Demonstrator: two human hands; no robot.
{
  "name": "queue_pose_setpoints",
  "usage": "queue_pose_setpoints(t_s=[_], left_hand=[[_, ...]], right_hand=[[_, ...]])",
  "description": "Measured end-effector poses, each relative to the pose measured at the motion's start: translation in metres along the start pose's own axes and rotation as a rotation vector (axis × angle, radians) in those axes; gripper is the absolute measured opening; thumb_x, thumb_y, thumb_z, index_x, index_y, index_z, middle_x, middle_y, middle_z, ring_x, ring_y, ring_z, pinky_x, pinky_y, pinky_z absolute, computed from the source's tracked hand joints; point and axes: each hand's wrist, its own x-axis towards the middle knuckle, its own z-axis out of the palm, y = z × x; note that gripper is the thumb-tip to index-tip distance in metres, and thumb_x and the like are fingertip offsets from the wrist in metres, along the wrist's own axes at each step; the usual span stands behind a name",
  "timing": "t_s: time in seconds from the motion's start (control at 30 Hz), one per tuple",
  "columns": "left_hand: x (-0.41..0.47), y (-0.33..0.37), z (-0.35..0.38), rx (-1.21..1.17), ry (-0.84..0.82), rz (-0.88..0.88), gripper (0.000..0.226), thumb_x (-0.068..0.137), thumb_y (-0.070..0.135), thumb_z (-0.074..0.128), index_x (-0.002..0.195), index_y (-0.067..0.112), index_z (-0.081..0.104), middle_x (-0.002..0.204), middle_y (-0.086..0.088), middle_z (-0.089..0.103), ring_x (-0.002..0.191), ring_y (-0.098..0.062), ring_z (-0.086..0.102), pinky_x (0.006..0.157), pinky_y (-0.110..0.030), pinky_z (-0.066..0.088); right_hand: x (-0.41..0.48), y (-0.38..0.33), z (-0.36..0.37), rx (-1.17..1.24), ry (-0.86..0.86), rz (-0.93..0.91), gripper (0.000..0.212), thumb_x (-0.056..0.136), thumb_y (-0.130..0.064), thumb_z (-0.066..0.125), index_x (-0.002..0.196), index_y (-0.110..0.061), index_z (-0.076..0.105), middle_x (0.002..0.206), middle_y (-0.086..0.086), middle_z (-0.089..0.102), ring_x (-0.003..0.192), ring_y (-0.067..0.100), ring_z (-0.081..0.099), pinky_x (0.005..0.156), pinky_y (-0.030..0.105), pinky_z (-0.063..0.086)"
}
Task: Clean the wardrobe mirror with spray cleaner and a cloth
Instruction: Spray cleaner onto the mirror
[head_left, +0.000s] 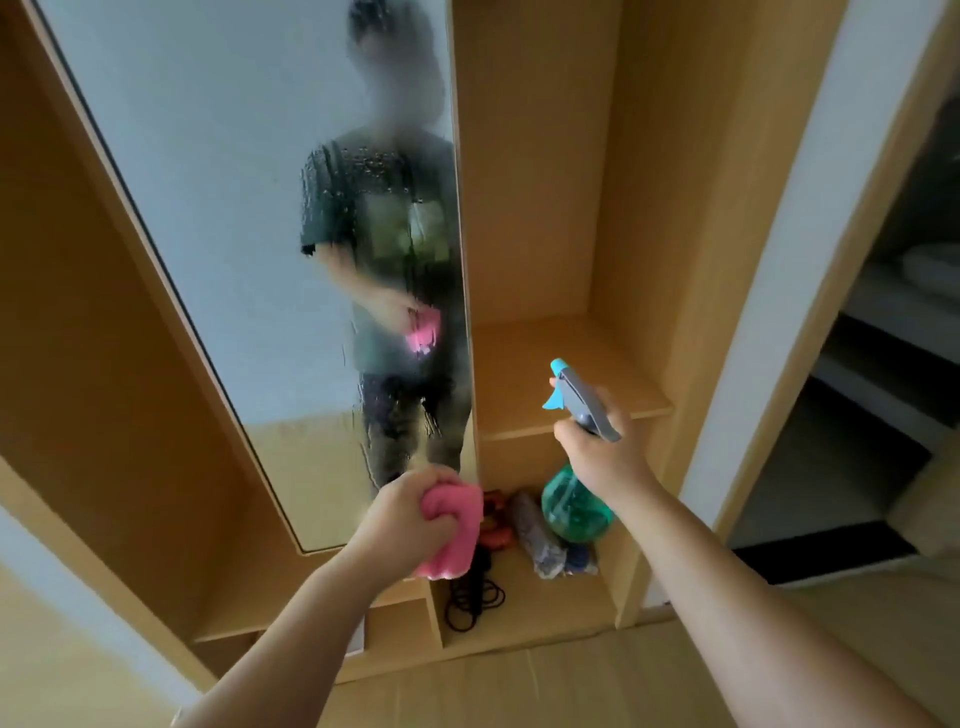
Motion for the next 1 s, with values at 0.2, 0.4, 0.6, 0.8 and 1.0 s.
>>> queue_pose_setpoints(t_s=[0.2,0.4,0.6,0.8,1.0], left_hand=[[0.032,0.036,0.022,-0.004,-0.091,0.15,0.045,0.07,0.039,0.08,0.109,0.044,0.058,0.105,0.023,0.057,0.094,0.005,0.054,0.068,-0.009,0.044],[0.064,0.049,0.029,0.068,-0.03,0.3,0.079,0.062,0.064,0.073,0.133,0.038,0.052,0.109,0.015,0.054,0.095,-0.006,0.057,0.083,-0.029,0.052],[0.096,0.046,0.025,0.068,-0.038,0.372,0.095,0.055,0.08,0.061,0.14,0.043,0.041,0.106,0.017,0.066,0.092,-0.004,0.061,0.08,-0.024,0.051],[0.125,0.041,0.022,0.074,-0.034,0.428,0.084,0.062,0.075,0.063,0.137,0.041,0.048,0.103,0.013,0.07,0.087,-0.004,0.064,0.078,-0.026,0.054],[0.151,0.043,0.039,0.027,0.008,0.38,0.072,0.067,0.067,0.07,0.132,0.04,0.054,0.103,0.014,0.071,0.082,-0.003,0.064,0.072,-0.028,0.055]], right_hand=[[0.009,-0.032,0.0,0.075,-0.009,-0.112,0.043,0.085,-0.001,0.051,0.119,-0.026,0.059,0.063,-0.01,0.043,0.044,0.002,0.036,0.044,0.013,0.034],[0.027,-0.033,0.014,0.069,-0.036,-0.156,0.036,0.079,-0.016,0.054,0.113,-0.024,0.059,0.062,-0.016,0.048,0.047,0.001,0.041,0.045,0.011,0.035],[0.058,-0.031,0.018,0.087,0.026,-0.154,0.037,0.078,-0.018,0.056,0.113,-0.028,0.063,0.066,-0.005,0.047,0.061,0.012,0.043,0.054,0.017,0.04],[0.073,-0.025,0.017,-0.015,0.018,-0.125,0.04,0.078,-0.041,0.065,0.118,-0.042,0.059,0.085,-0.011,0.057,0.079,0.003,0.057,0.072,0.014,0.046],[0.083,-0.01,-0.006,-0.067,-0.072,-0.126,0.049,0.075,-0.03,0.077,0.117,-0.047,0.057,0.112,-0.019,0.062,0.108,0.004,0.06,0.092,0.027,0.051]])
